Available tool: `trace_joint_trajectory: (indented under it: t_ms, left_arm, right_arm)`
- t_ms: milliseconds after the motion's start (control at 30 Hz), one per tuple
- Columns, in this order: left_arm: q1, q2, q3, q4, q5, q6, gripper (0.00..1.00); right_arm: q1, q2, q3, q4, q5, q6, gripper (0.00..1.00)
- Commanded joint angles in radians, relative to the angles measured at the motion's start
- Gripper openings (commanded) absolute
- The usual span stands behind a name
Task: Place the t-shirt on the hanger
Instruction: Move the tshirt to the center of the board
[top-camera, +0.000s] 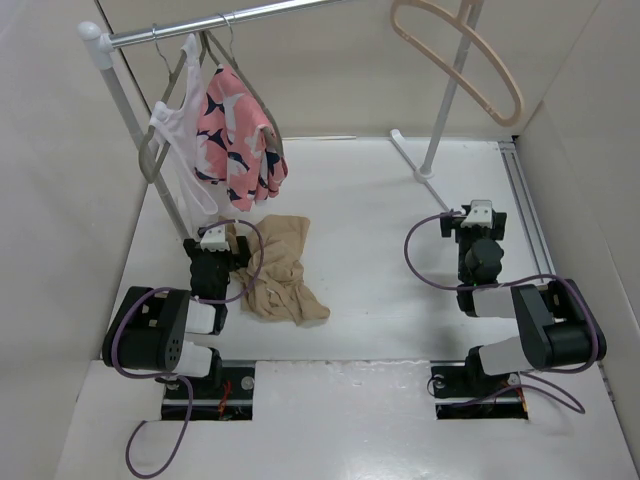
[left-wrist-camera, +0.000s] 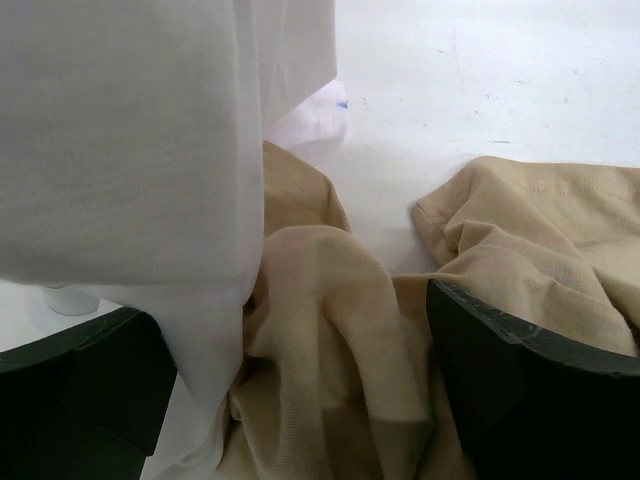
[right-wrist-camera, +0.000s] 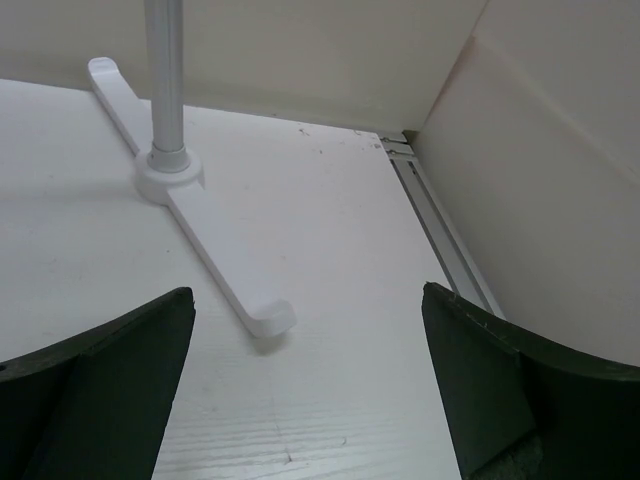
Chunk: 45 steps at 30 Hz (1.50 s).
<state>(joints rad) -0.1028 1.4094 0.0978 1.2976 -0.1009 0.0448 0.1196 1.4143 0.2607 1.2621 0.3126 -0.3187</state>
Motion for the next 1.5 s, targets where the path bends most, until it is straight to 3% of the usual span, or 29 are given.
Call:
trace_joint_trajectory:
  t_ms: [0, 100, 233, 267, 333, 400, 433, 567, 700, 900, 1000, 1133, 1267, 1300, 1433, 1467]
  left_arm:
    - [0.006, -0.024, 0.025, 0.295, 0.015, 0.004, 1.0]
    - [0.006, -0.033, 0.025, 0.295, 0.065, 0.021, 1.0]
    - [0.015, -0.145, -0.095, 0.423, 0.099, 0.021, 1.0]
    - [0.015, -0.18, -0.119, 0.433, 0.112, 0.021, 1.0]
    - [0.015, -0.301, -0.147, 0.341, 0.133, 0.05, 1.0]
    - [0.015, -0.387, -0.129, 0.213, 0.17, 0.122, 1.0]
    - [0.015, -0.473, -0.113, 0.036, 0.211, 0.159, 1.0]
    - [0.002, -0.68, -0.063, -0.283, 0.23, 0.208, 1.0]
    - [-0.153, -0.916, -0.083, -0.46, 0.127, 0.308, 1.0]
    - [-0.21, -1.303, -0.104, -0.839, 0.154, 0.461, 1.0]
    - [-0.21, -1.424, -0.058, -1.057, 0.164, 0.526, 1.0]
    - [-0.231, -1.486, 0.022, -1.268, 0.155, 0.506, 1.0]
    - [-0.242, -1.478, 0.052, -1.313, 0.08, 0.439, 1.0]
    - [-0.242, -1.468, 0.052, -1.293, 0.054, 0.429, 1.0]
    - [-0.242, -1.385, 0.098, -1.243, -0.012, 0.429, 1.0]
    - [-0.242, -1.345, 0.109, -1.242, -0.023, 0.42, 1.0]
  right_arm:
    - [0.009, -0.003, 0.028, 0.04, -0.023, 0.006, 1.0]
    - [0.009, -0.018, 0.044, 0.008, -0.087, -0.003, 1.0]
    - [0.018, -0.127, 0.161, -0.297, -0.145, -0.049, 1.0]
    - [0.031, -0.174, 0.208, -0.448, -0.145, -0.049, 1.0]
    - [0.031, -0.205, 0.222, -0.535, -0.234, -0.013, 1.0]
    - [0.095, -0.254, 0.242, -0.628, -0.253, -0.089, 1.0]
    - [0.119, -0.268, 0.255, -0.664, -0.271, -0.118, 1.0]
    - [0.218, -0.293, 0.389, -0.906, -0.422, -0.129, 1.0]
    - [0.337, -0.207, 0.534, -1.096, -0.547, -0.094, 1.0]
    - [0.693, -0.016, 0.673, -1.271, -0.517, -0.094, 1.0]
    - [0.813, 0.084, 0.748, -1.296, -0.573, -0.073, 1.0]
    - [0.916, 0.198, 0.819, -1.307, -0.619, -0.053, 1.0]
    - [0.942, 0.325, 0.854, -1.307, -0.621, 0.007, 1.0]
    - [0.942, 0.353, 0.854, -1.317, -0.621, 0.018, 0.95]
    - [0.942, 0.382, 0.823, -1.308, -0.609, 0.09, 0.29]
    - [0.928, 0.365, 0.807, -1.308, -0.609, 0.105, 0.24]
